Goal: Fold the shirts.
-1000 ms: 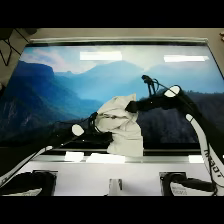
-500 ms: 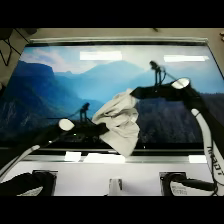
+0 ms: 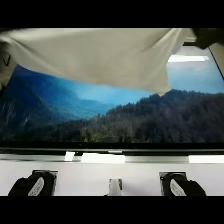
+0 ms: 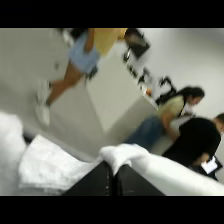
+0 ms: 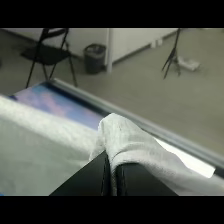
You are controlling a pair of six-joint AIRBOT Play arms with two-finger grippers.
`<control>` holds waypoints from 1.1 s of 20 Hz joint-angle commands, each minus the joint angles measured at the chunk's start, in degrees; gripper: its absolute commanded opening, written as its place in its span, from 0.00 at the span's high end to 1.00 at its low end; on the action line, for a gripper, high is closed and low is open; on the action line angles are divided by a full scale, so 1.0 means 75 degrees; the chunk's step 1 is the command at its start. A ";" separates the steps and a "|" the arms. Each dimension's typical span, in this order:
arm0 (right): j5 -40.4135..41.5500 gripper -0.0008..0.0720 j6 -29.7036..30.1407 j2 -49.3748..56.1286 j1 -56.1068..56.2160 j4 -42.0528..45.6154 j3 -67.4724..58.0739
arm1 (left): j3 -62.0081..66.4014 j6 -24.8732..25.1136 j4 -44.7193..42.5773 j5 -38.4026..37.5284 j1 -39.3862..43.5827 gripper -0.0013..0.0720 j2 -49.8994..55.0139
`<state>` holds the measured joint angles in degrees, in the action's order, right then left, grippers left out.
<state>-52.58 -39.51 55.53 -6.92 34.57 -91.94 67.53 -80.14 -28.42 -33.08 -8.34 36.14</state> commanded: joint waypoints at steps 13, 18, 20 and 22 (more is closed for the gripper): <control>-0.4698 0.93 -0.1772 -0.0804 -0.0082 0.2605 0.2043 | 0.2509 0.1008 -0.0041 -0.0475 -0.0962 0.94 0.1612; -0.1451 0.93 -0.2200 -0.0323 0.0379 0.2413 0.5351 | 0.2509 0.1396 -0.0044 -0.1591 0.0280 0.94 0.4613; -0.0312 0.93 -0.2224 0.0221 0.1107 0.2416 0.5849 | 0.2512 0.1317 -0.0038 -0.1623 0.0877 0.94 0.5817; 0.0586 0.93 -0.2372 0.0880 0.1617 0.2366 0.5878 | 0.2515 0.1183 -0.0035 -0.1699 0.1338 0.94 0.6811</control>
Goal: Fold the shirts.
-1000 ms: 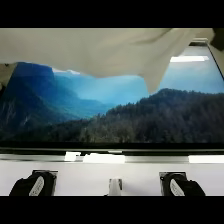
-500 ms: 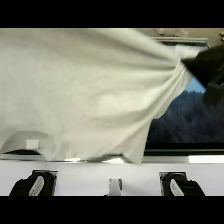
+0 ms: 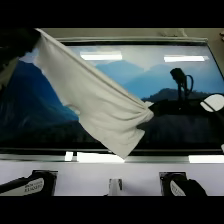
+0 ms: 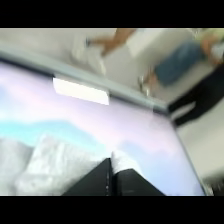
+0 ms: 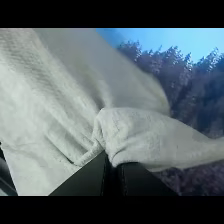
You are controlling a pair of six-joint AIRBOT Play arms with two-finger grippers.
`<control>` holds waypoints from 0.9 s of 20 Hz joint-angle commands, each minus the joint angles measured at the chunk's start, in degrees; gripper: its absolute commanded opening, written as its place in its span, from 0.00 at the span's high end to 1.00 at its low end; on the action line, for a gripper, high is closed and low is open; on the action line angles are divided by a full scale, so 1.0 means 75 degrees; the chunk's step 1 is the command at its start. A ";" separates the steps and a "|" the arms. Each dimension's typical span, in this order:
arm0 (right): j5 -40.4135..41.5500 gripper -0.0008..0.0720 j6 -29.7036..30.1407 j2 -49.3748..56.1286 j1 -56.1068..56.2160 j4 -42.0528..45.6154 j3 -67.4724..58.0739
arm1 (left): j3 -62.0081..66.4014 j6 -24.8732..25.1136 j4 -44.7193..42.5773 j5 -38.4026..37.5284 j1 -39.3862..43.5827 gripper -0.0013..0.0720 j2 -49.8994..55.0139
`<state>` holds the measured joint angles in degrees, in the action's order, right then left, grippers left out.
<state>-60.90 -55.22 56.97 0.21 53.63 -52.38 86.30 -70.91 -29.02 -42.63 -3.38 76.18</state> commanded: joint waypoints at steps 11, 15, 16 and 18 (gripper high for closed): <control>0.2136 0.14 -0.0087 0.1428 0.0761 0.0312 0.0289 | -0.0067 -0.2465 -0.4348 -0.6076 0.0376 0.03 0.2256; 0.0921 0.07 0.0087 0.1428 -0.0580 0.0662 -0.0274 | -0.2407 -0.2270 -0.4188 -0.5418 0.0460 0.02 0.0769; 0.0624 0.07 0.0111 0.1428 -0.1151 0.0635 -0.0321 | -0.3241 -0.2270 -0.3751 -0.4881 0.0580 0.02 0.0463; -0.0061 0.07 0.0315 0.1466 -0.2186 0.0662 -0.0318 | -0.4776 -0.2203 -0.2655 -0.3762 0.0941 0.03 0.0189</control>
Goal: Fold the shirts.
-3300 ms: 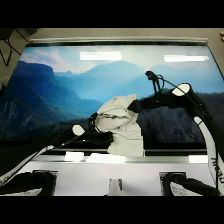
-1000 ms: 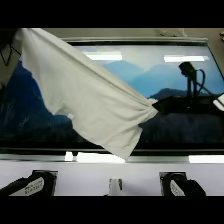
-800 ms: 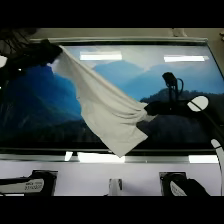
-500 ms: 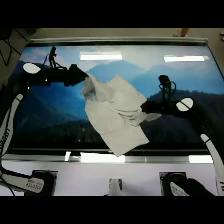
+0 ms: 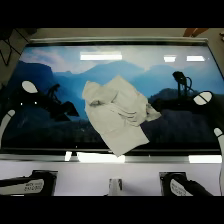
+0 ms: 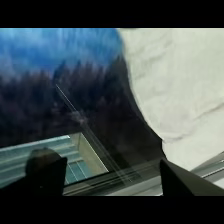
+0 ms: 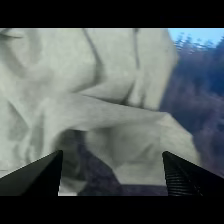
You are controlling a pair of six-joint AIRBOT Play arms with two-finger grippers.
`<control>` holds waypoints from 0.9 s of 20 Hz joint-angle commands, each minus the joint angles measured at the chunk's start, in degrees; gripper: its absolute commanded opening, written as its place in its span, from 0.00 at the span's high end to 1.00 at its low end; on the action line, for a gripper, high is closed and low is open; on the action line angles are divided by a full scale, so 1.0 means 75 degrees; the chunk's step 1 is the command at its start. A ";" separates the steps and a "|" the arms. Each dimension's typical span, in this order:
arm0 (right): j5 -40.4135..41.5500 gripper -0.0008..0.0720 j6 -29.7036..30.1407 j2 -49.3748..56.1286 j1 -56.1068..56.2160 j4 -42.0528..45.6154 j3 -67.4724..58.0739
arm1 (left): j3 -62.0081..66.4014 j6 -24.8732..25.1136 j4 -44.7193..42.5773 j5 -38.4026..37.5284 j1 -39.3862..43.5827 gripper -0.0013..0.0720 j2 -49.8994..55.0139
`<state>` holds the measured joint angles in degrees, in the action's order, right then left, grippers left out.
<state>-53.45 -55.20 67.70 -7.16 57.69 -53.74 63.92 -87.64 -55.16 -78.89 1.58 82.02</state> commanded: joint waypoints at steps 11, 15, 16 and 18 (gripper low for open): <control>-0.2057 0.04 0.0530 0.0836 -0.2209 0.0766 -0.0087 | -0.3185 0.0595 0.4406 0.4820 0.2949 0.21 0.0318; -0.2002 0.04 0.0527 0.1346 -0.2192 0.0175 -0.0079 | -0.3040 0.0629 0.4730 0.5377 0.3025 0.90 0.0332; -0.1935 0.04 0.0519 0.1472 -0.2098 0.0070 -0.0076 | -0.2949 0.0909 0.4730 0.5374 0.3013 0.94 0.0303; -0.1673 0.04 0.0335 0.1740 -0.1702 0.0058 -0.0076 | -0.2789 0.1207 0.4721 0.5304 0.3016 0.94 0.0210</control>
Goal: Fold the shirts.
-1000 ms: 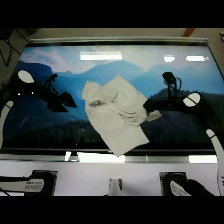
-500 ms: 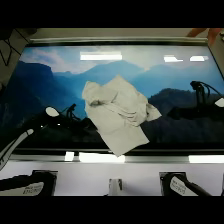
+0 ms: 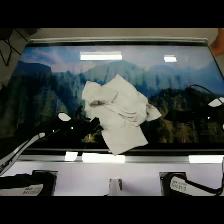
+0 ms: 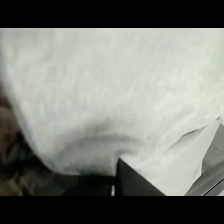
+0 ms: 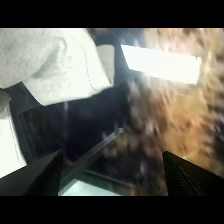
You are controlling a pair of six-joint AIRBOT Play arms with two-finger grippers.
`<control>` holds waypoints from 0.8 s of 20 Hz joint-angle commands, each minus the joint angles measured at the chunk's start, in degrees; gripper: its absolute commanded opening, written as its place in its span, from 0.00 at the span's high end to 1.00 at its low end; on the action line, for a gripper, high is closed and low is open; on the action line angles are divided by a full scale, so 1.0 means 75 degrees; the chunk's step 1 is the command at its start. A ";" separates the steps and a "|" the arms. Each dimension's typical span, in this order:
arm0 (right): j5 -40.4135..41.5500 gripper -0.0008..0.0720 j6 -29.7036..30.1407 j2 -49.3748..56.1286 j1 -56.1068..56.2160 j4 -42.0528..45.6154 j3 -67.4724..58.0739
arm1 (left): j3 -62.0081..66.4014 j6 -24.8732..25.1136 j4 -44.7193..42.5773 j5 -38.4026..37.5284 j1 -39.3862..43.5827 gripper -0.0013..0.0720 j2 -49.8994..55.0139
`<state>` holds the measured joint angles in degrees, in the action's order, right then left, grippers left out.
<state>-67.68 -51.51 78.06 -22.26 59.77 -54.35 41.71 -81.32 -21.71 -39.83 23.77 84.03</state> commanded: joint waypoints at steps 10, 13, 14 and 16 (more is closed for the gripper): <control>0.2302 0.29 -0.1428 0.1300 0.2022 -0.0933 0.0006 | 0.0207 0.0565 0.0216 0.0114 0.0061 0.94 -0.1055; 0.2075 0.94 -0.1212 0.1227 0.2020 -0.1003 -0.0114 | 0.0219 0.0959 0.0152 0.0114 -0.0093 0.94 -0.1498; 0.1833 0.94 -0.0659 0.1078 0.2020 -0.0947 -0.0256 | 0.0259 0.0959 -0.0050 0.0111 -0.0265 0.94 -0.1716; 0.1355 0.94 0.0093 0.0466 0.1982 -0.0458 -0.0819 | 0.0714 0.0956 -0.1011 0.0108 -0.0839 0.94 -0.2369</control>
<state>-54.35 -57.12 85.03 -7.57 53.82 -57.04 44.56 -75.07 -22.83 -39.42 21.23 71.26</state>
